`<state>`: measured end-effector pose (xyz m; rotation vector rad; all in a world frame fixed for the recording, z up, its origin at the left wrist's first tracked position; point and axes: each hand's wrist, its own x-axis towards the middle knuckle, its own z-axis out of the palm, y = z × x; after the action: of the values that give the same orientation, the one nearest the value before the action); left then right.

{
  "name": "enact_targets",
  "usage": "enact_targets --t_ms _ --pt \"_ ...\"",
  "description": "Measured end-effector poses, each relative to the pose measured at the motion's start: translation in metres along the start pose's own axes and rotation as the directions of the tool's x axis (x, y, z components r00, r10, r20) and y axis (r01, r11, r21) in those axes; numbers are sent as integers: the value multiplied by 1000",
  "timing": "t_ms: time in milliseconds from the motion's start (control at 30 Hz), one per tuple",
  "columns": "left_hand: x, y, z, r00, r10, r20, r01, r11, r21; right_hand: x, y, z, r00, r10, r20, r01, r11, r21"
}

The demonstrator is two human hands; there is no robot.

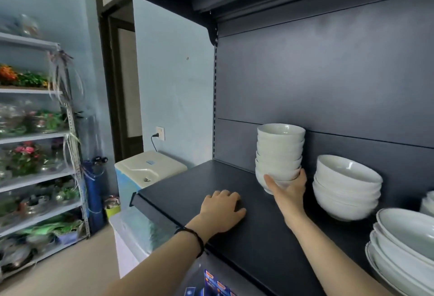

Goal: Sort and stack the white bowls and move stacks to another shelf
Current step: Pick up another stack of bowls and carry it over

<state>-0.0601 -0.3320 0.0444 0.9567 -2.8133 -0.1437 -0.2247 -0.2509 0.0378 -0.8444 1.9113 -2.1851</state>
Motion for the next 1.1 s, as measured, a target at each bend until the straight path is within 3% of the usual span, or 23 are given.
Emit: enact_targets --t_ms 67,133,233,367,500,633,833,967,1100 --pt "5 11 0 1000 -13 -15 12 998 -68 0 0 -2 1000 -14 12 14 1000 5" --pt "16 23 -1 996 -77 -36 64 960 -271 0 -1 -3 999 -34 14 34 999 6" --pt "35 38 -1 982 -189 -22 123 717 -687 1 0 -3 998 -56 23 56 998 5" --pt "51 56 0 985 -170 -8 56 367 -929 4 4 -4 998 -43 48 42 999 22" --pt "70 64 4 992 -123 -3 15 143 -990 15 5 -7 996 -38 87 34 998 47" --pt "94 69 19 989 -140 -55 -54 15 -998 19 6 -9 995 -15 103 7 997 78" --pt "97 77 21 965 -230 -127 -139 -37 -990 20 8 -9 997 -33 66 25 994 111" --pt "100 77 18 916 -402 3 -21 -55 -998 17 1 -7 998 -68 -6 68 983 168" --pt "103 71 19 919 -393 13 -59 -171 -984 15 -3 -11 999 -49 -1 48 974 220"
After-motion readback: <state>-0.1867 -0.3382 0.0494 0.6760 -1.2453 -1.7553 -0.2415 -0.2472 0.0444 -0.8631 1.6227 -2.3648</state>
